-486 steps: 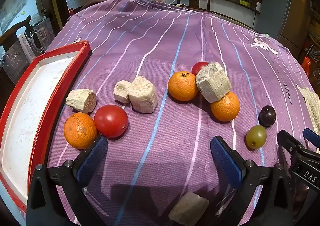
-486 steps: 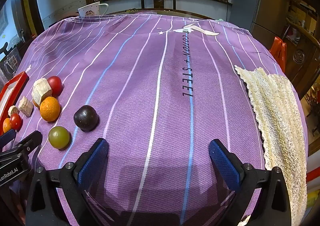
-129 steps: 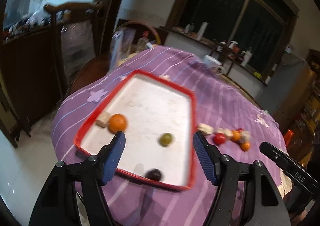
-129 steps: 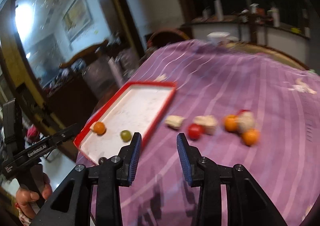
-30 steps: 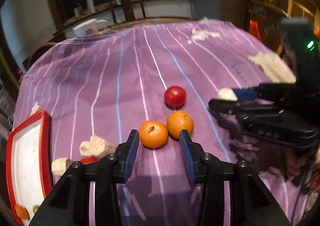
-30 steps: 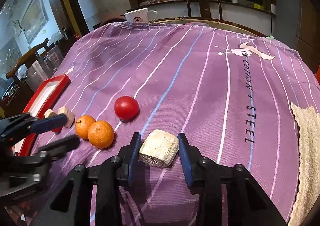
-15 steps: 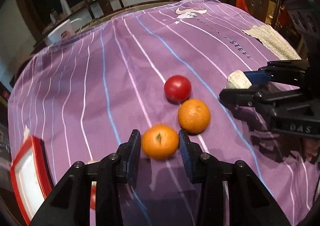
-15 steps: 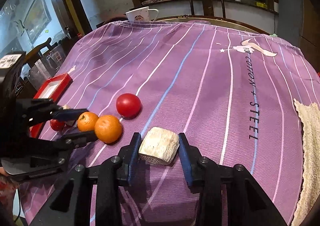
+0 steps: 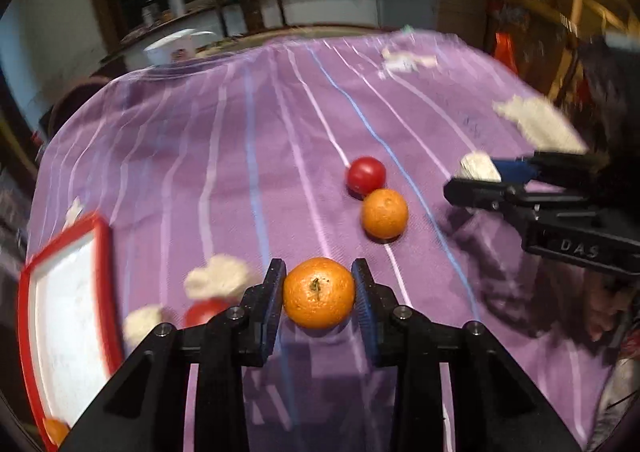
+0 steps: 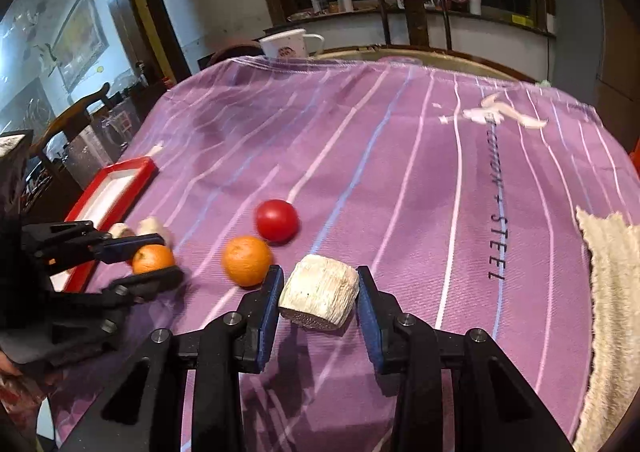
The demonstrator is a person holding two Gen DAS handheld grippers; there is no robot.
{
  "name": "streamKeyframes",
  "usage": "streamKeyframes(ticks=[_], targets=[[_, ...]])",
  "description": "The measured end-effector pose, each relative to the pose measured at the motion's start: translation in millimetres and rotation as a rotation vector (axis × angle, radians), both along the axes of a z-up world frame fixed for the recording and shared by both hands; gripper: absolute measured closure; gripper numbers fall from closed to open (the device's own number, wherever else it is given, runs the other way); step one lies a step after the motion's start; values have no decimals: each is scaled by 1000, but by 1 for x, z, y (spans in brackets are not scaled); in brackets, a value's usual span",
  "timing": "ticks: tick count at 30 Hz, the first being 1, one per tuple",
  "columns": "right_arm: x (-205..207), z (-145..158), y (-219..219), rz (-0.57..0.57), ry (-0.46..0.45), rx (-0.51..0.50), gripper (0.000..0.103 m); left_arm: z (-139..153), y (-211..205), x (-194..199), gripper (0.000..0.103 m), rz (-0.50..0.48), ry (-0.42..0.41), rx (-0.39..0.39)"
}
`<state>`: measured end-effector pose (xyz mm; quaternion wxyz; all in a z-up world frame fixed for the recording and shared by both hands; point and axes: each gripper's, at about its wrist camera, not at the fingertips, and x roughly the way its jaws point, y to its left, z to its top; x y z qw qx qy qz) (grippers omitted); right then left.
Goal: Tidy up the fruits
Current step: 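Release the tangerine into the tray with the left tool while the right tool drops the block there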
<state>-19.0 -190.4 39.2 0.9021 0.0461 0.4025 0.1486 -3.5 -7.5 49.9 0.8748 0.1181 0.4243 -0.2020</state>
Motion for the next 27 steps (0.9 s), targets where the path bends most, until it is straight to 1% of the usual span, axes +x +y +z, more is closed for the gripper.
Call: streamKeyframes(ticks=[3, 5, 7, 9, 12, 14, 16, 18, 21, 24, 27], targets=[[-8, 20, 16, 36, -25, -4, 64, 19, 43, -9, 70, 80, -12, -66], [-10, 33, 33, 75, -33, 7, 64, 28, 81, -12, 70, 156, -13, -88], [-10, 43, 53, 117, -35, 22, 64, 32, 117, -12, 70, 242, -30, -68], [-9, 51, 80, 166, -28, 40, 63, 32, 152, -9, 70, 327, -27, -58], [-3, 57, 132, 250, -1, 68, 63, 31, 212, -2, 70, 462, -8, -95], [2, 57, 165, 292, 6, 66, 63, 29, 239, 4, 70, 529, -13, -89], [9, 53, 206, 342, 23, 61, 63, 26, 257, 8, 70, 562, -5, -97], [13, 46, 237, 376, 48, 63, 63, 20, 269, 15, 70, 591, 12, -96], [18, 31, 283, 416, 69, 20, 63, 9, 279, 24, 70, 614, 40, -76], [23, 13, 315, 438, 86, -29, 63, -5, 289, 30, 70, 636, 80, -84], [28, -2, 332, 451, 109, -49, 63, -15, 292, 32, 70, 654, 98, -78]])
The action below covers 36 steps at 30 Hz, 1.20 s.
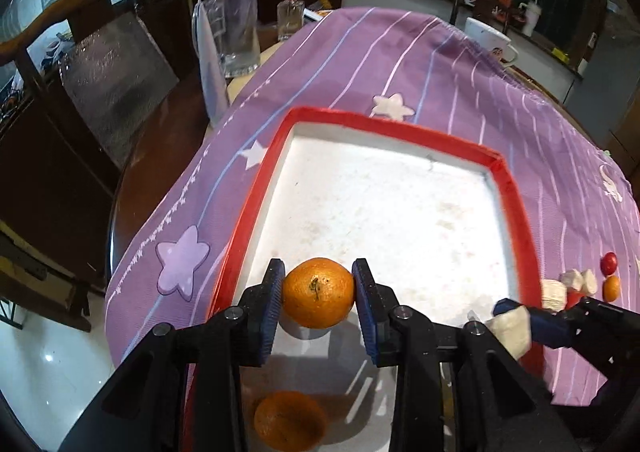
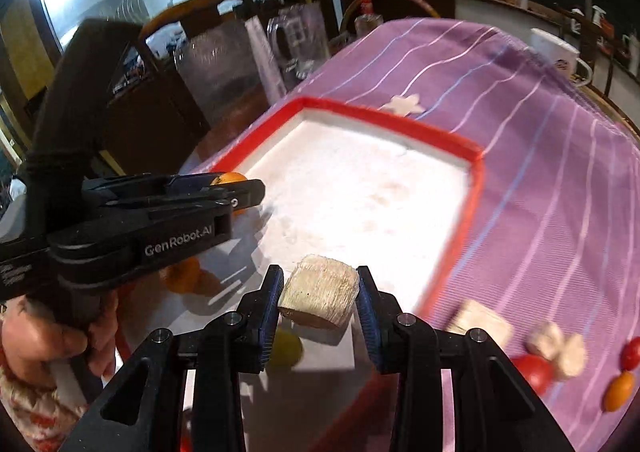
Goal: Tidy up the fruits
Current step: 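Release the tangerine into the tray with the left tool while the right tool drops the block there, then grasp two small pale wooden blocks together with the right tool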
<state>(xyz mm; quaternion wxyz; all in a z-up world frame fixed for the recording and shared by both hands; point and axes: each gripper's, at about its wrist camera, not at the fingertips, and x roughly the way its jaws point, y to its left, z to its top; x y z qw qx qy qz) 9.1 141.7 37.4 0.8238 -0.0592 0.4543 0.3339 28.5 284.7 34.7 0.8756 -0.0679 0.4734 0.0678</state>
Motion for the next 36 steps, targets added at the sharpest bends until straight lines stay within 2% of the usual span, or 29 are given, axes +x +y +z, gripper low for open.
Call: streamKeyframes(ticks=[4, 8, 14, 19, 22, 26, 28, 30, 36], targets=[[-3, -10, 17, 22, -21, -31, 62, -8, 4, -1, 68, 13, 14, -19], [-4, -14, 25, 50, -21, -44, 62, 0, 8, -7, 45, 26, -23, -48], [-6, -4, 15, 46, -35, -8, 55, 30, 7, -32, 39, 67, -97, -44], [-9, 28, -31, -7, -95, 46, 55, 62, -7, -78, 27, 75, -215, -57], [4, 40, -74, -102, -124, 47, 52, 74, -22, -112, 25, 59, -273, -116], [33, 26, -118, -252, -80, -27, 48, 76, -44, -139, 21, 27, -334, -195], [45, 11, -127, -281, -35, -63, 48, 72, -54, -143, 21, 23, -331, -212], [52, 3, -126, -292, -35, -104, 48, 65, -63, -143, 21, 10, -317, -231], [53, -17, -116, -270, -5, -225, 49, 52, -79, -141, 21, -3, -270, -225]])
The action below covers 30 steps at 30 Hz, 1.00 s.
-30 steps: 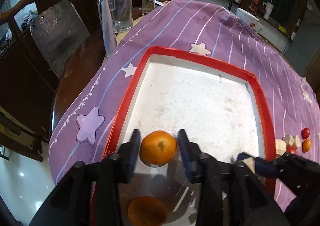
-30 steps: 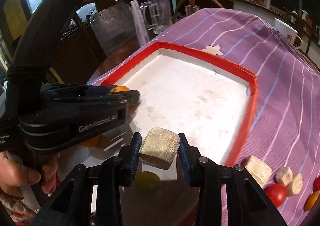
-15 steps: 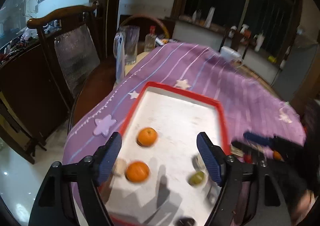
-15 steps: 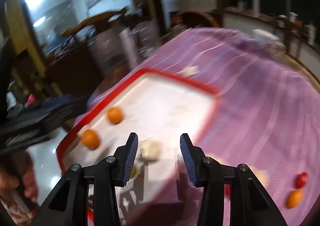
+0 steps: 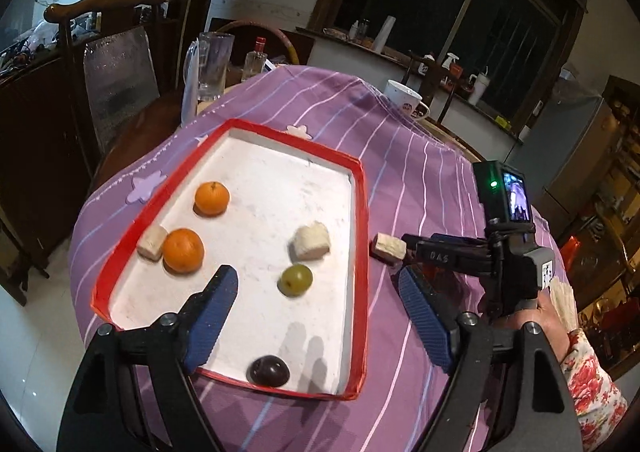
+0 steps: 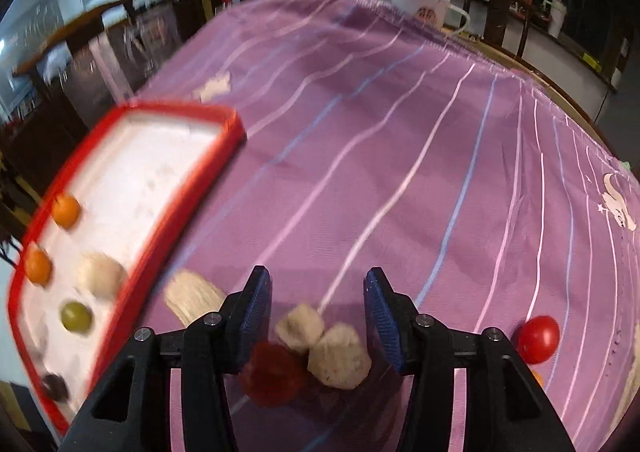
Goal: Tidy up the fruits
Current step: 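Grasp two small pale wooden blocks together with the right tool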
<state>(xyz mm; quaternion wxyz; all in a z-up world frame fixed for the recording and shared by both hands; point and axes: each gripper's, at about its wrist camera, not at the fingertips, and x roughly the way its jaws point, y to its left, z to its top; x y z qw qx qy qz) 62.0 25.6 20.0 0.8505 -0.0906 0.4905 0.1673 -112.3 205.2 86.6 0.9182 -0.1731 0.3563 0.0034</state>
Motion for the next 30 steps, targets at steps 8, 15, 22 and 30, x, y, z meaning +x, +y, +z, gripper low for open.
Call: streamKeyframes(ticks=[8, 15, 22, 30], targets=[[-40, 15, -42, -16, 4, 20, 54, -6, -2, -1, 21, -10, 13, -32], [-92, 14, -112, -57, 61, 134, 52, -8, -20, -1, 21, -33, 26, -8], [-113, 18, -160, -110, -5, 189, 52, -16, -64, 2, 21, -129, 50, 51], [-119, 14, -169, -100, -32, 230, 52, -30, -115, 7, 21, -221, 85, 152]])
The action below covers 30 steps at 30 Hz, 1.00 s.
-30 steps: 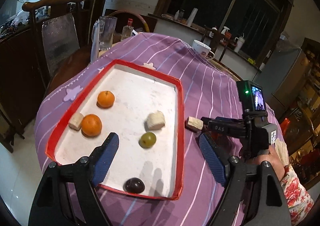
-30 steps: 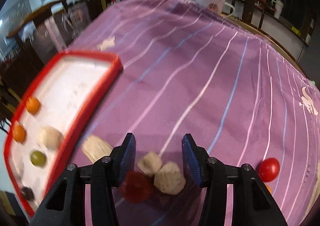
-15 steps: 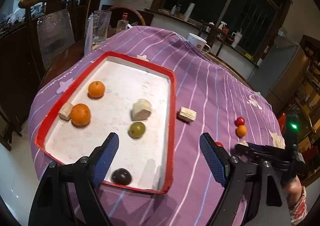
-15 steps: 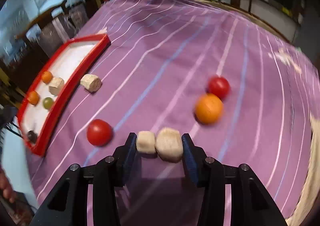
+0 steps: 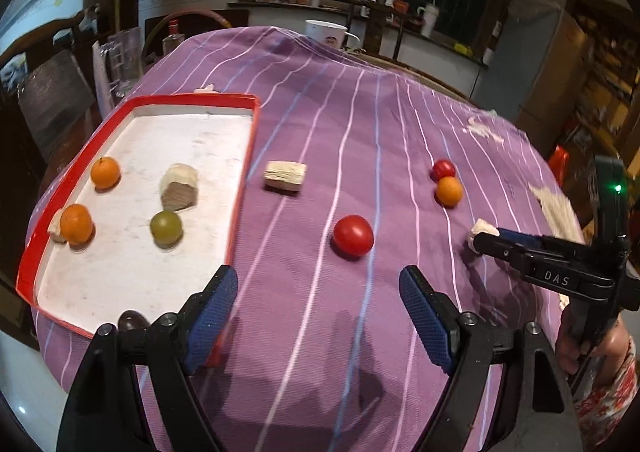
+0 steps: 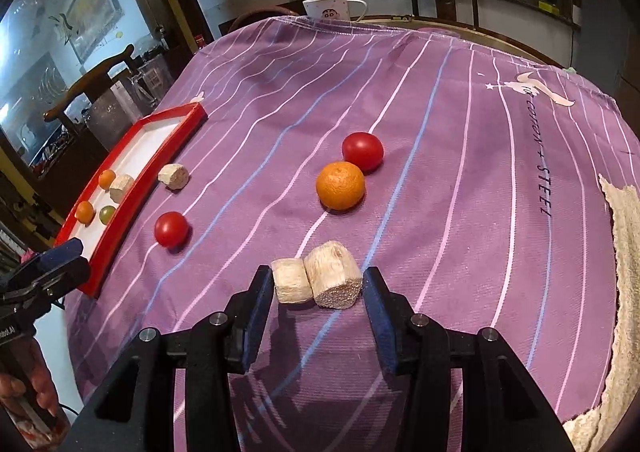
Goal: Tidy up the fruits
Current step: 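Grasp two small pale wooden blocks together with the right tool, then carry the two blocks toward the tray with the right tool while the left tool grasps the red tomato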
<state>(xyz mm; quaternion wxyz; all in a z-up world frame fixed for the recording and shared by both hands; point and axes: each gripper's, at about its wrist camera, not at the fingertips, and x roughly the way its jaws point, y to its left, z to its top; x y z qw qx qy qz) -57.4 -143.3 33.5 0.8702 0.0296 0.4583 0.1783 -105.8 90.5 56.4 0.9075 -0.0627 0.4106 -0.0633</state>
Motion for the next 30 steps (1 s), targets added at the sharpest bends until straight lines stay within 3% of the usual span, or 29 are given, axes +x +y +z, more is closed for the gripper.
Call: streamKeyframes(ticks=[14, 17, 20, 24, 30], targets=[[-4, -12, -2, 81, -31, 50, 51, -22, -29, 26, 21, -24, 65, 66], [-9, -7, -5, 129, -46, 134, 49, -27, -30, 30, 21, -24, 80, 62], [-7, 1, -24, 44, -89, 216, 49, -30, -29, 34, 21, -14, 85, 63], [3, -4, -37, -55, -75, 189, 49, -34, -30, 38, 21, -8, 93, 65], [12, -10, -34, -71, -42, 175, 49, -35, -39, 46, 21, -42, 80, 93]])
